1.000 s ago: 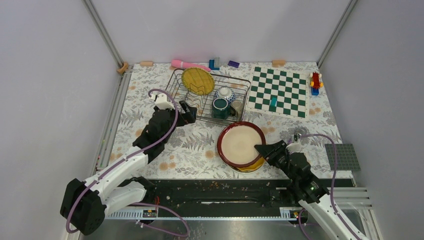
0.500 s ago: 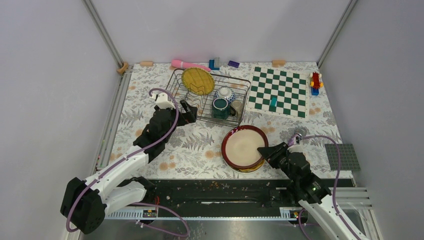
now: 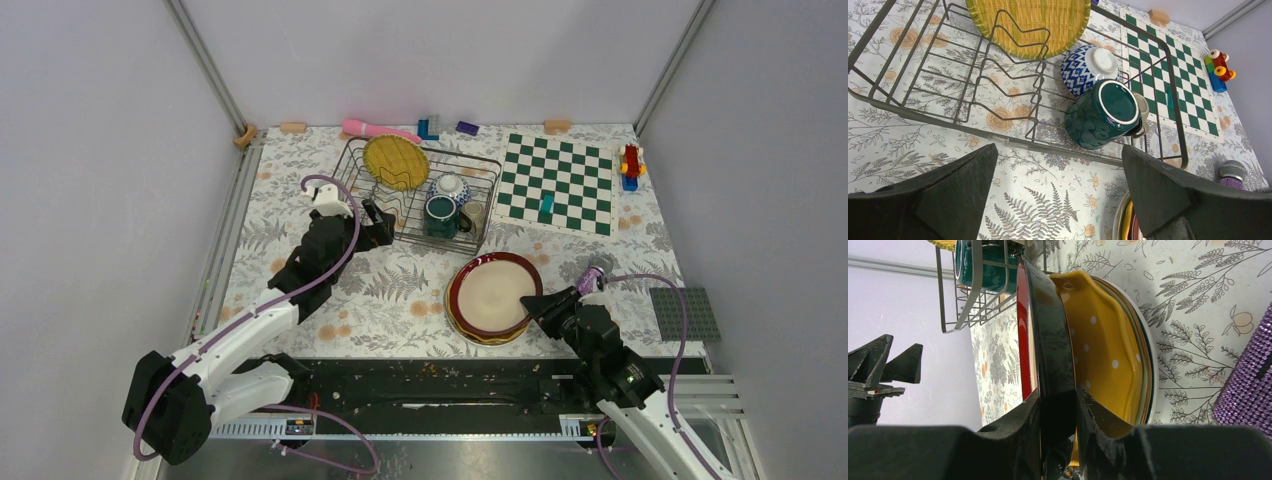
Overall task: Unload the mixed dishes from the dish rack
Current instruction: Place the plate at the center of the board.
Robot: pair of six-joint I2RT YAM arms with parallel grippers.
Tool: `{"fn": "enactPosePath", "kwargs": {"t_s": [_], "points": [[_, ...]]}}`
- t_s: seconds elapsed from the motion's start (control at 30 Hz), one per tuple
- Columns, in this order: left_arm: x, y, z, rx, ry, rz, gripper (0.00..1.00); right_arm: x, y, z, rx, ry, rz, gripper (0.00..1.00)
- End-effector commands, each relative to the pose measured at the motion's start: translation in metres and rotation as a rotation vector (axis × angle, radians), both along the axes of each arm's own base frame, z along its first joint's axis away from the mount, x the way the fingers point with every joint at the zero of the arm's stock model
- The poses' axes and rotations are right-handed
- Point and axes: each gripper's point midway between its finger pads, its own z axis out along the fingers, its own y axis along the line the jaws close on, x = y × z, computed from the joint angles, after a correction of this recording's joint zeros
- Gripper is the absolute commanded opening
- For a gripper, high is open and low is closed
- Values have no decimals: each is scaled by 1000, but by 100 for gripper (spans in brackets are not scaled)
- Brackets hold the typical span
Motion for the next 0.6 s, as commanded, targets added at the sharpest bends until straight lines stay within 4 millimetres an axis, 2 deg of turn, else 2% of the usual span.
{"fn": "enactPosePath", "kwargs": {"t_s": [0.0,0.37,0.57], "points": [[9,-1,27,-17,-67,22,99,2,-5,13,51,-12,-54,12],[10,-1,27,-7,-64,25,99,0,-9,1,-15,48,-60,33],[11,-1,26,-2,-61,25,99,-1,-10,-2,-61,64,-43,42]]}}
